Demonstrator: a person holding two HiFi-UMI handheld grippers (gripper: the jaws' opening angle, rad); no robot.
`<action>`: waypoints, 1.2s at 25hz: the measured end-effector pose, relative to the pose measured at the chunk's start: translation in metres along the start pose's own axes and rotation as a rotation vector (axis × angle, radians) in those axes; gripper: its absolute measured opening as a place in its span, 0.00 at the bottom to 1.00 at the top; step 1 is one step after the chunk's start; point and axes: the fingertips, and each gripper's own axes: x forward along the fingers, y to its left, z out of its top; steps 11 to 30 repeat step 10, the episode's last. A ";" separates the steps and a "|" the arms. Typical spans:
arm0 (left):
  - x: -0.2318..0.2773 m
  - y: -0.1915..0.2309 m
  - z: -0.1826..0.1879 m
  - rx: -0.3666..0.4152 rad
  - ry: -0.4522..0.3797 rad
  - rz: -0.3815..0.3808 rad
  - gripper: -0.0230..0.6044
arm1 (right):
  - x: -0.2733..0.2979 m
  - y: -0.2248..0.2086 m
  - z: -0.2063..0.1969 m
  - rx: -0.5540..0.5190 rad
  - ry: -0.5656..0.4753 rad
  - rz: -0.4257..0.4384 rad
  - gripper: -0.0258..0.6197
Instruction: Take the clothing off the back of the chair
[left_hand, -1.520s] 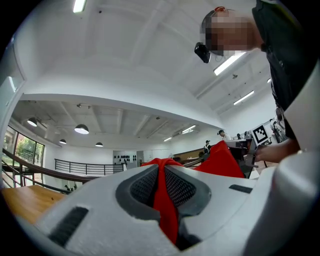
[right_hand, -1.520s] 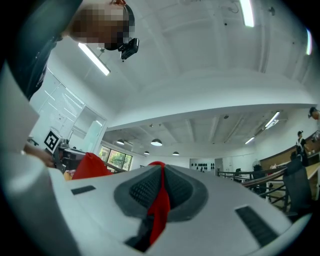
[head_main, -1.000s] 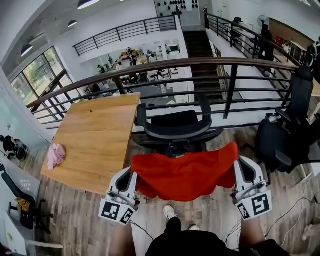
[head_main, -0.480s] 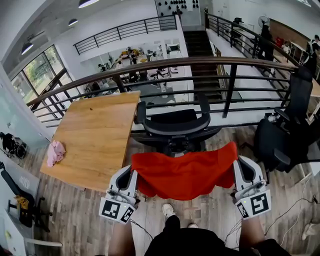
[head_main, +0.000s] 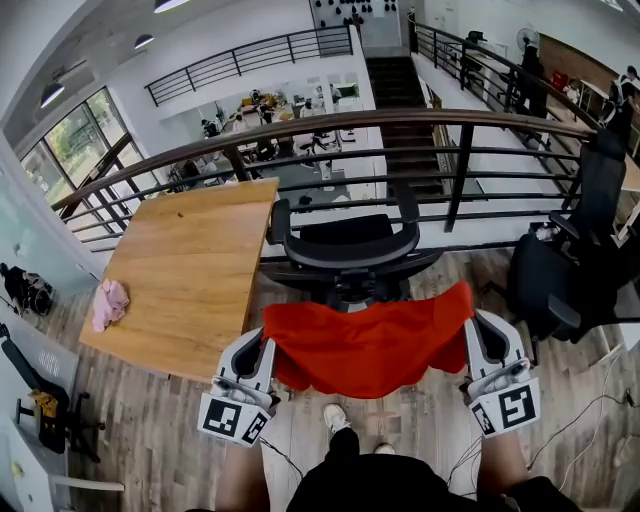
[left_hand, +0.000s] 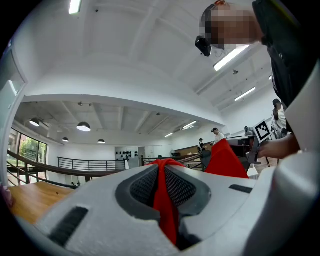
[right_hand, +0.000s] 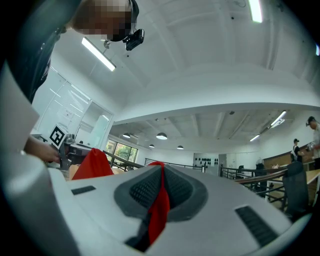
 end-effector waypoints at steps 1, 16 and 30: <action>0.001 -0.001 0.000 0.002 0.001 -0.001 0.10 | 0.001 0.000 0.000 0.000 0.000 0.000 0.07; 0.006 -0.001 -0.004 0.006 0.010 0.004 0.10 | 0.006 -0.004 -0.006 0.001 0.001 0.005 0.07; 0.006 -0.001 -0.004 0.006 0.010 0.004 0.10 | 0.006 -0.004 -0.006 0.001 0.001 0.005 0.07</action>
